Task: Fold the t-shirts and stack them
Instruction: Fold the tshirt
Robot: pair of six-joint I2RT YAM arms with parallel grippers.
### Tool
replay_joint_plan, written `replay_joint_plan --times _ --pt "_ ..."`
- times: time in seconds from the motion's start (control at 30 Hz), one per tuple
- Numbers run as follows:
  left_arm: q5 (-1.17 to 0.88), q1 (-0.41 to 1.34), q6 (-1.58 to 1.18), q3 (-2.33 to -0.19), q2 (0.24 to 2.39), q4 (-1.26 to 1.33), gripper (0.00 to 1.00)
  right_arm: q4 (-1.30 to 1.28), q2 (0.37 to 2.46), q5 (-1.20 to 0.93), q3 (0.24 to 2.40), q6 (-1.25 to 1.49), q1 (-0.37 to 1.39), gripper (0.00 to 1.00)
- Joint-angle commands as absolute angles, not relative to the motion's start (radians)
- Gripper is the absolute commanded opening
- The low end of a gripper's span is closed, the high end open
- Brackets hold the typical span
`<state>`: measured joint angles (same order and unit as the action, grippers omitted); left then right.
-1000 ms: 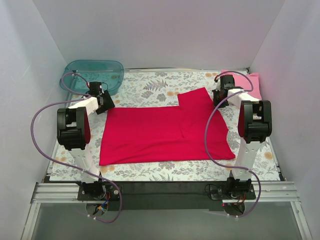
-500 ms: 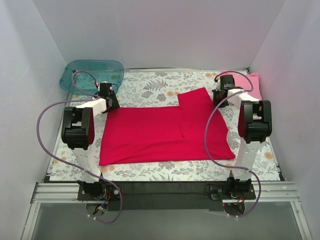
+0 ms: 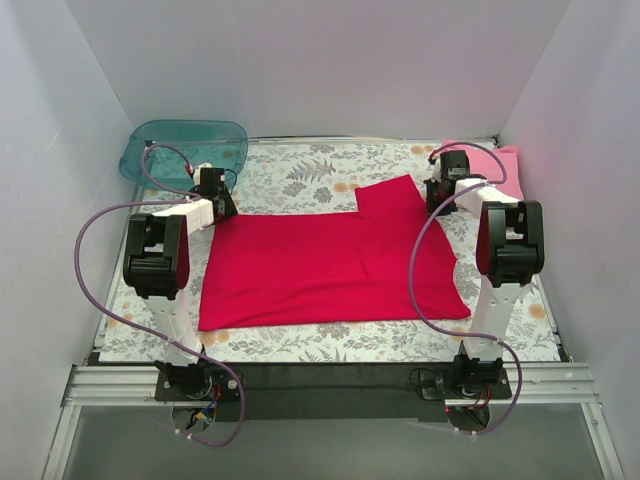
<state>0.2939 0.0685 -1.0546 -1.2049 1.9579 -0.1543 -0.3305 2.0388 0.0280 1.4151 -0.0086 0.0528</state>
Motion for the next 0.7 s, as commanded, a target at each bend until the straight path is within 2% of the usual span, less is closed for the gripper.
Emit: replay_joint_plan --times 0.0,0.13,0.2,0.37,0.6,0.67 --pt "0.319 0.055 -1.066 -1.172 1.977 -0.212 0.47 -0.359 2.068 0.06 1.367 -0.026 0.057 0.01" --pt "0.31 0.055 -1.072 -1.16 1.99 -0.219 0.41 -0.359 2.065 0.063 1.364 -0.026 0.055 0.01" --pt "0.316 0.055 -1.075 -1.151 1.994 -0.221 0.3 -0.359 2.065 0.066 1.364 -0.026 0.057 0.01" --pt "0.324 0.055 -1.074 -1.152 2.002 -0.225 0.2 -0.359 2.065 0.054 1.368 -0.023 0.057 0.01" --pt "0.324 0.055 -1.062 -1.181 2.017 -0.241 0.0 -0.36 2.065 0.041 1.391 -0.014 0.057 0.01" --pt "0.324 0.055 -1.063 -1.195 2.005 -0.255 0.0 -0.367 2.059 0.038 1.408 -0.006 0.057 0.01"
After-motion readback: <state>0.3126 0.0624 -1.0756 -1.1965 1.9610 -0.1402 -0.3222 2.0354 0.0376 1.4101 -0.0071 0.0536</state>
